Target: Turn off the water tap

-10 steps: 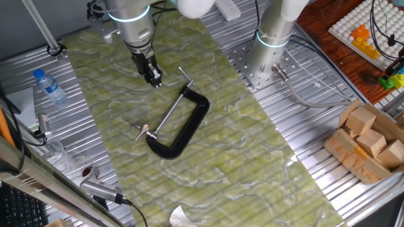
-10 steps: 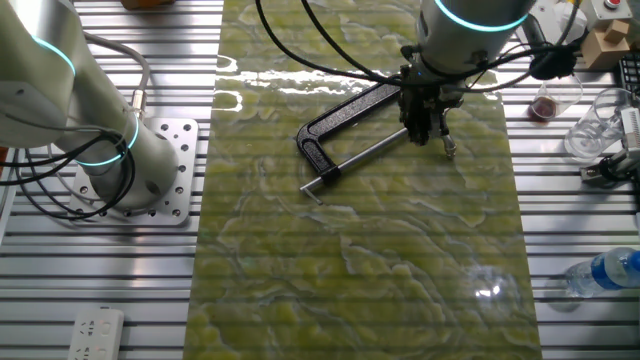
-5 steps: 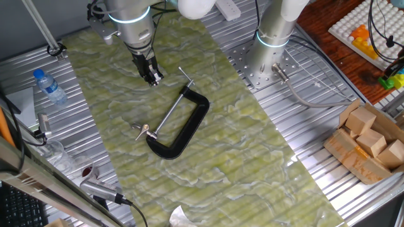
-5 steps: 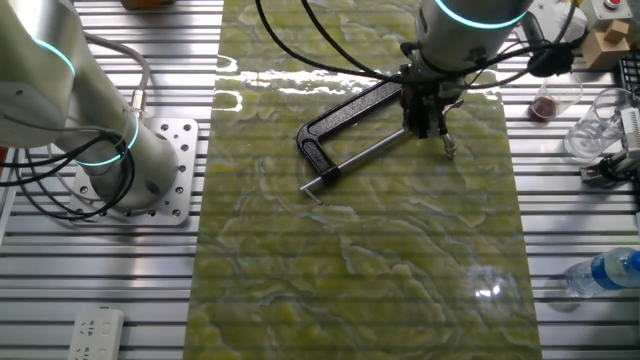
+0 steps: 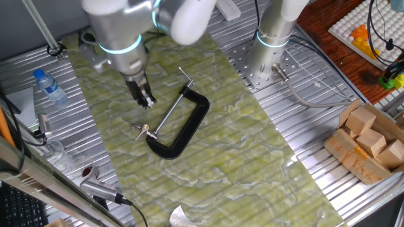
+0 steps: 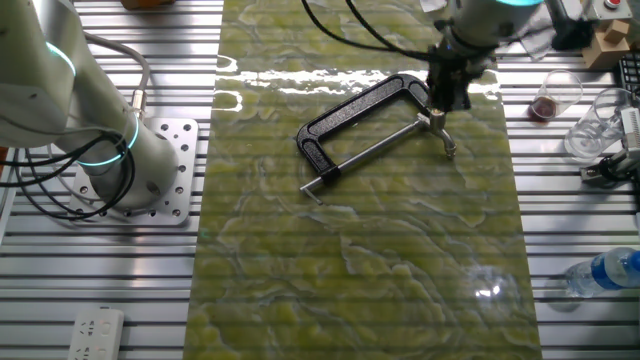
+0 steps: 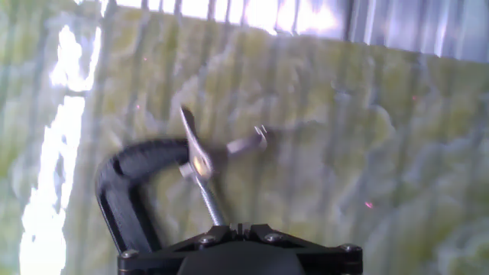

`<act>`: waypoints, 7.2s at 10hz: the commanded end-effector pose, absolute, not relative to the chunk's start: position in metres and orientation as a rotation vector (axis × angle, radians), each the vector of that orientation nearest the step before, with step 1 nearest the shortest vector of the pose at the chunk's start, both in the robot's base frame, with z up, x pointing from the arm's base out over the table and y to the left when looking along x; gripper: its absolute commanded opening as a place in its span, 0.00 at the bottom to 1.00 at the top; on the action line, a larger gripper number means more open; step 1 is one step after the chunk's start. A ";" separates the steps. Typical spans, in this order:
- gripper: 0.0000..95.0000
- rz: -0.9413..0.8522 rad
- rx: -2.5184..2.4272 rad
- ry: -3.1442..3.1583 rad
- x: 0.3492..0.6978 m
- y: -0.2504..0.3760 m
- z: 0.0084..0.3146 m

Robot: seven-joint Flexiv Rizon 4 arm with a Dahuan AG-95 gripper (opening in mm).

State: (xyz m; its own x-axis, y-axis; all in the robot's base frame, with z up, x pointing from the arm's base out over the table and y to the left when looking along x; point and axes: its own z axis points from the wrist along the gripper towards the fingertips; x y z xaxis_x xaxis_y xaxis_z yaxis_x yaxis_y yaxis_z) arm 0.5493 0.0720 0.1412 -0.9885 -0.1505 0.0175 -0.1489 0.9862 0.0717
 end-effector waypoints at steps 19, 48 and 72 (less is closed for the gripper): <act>0.00 -0.108 0.253 -3.121 0.606 0.122 0.073; 0.00 -0.103 0.570 -3.090 0.632 0.071 0.069; 0.00 -0.099 0.741 -3.035 0.621 0.018 0.078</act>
State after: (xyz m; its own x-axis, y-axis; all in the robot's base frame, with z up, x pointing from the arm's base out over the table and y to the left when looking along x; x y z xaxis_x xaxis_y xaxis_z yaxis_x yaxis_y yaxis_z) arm 0.6210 0.0183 0.0784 -0.8861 -0.4636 -0.0019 -0.4626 0.8840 0.0673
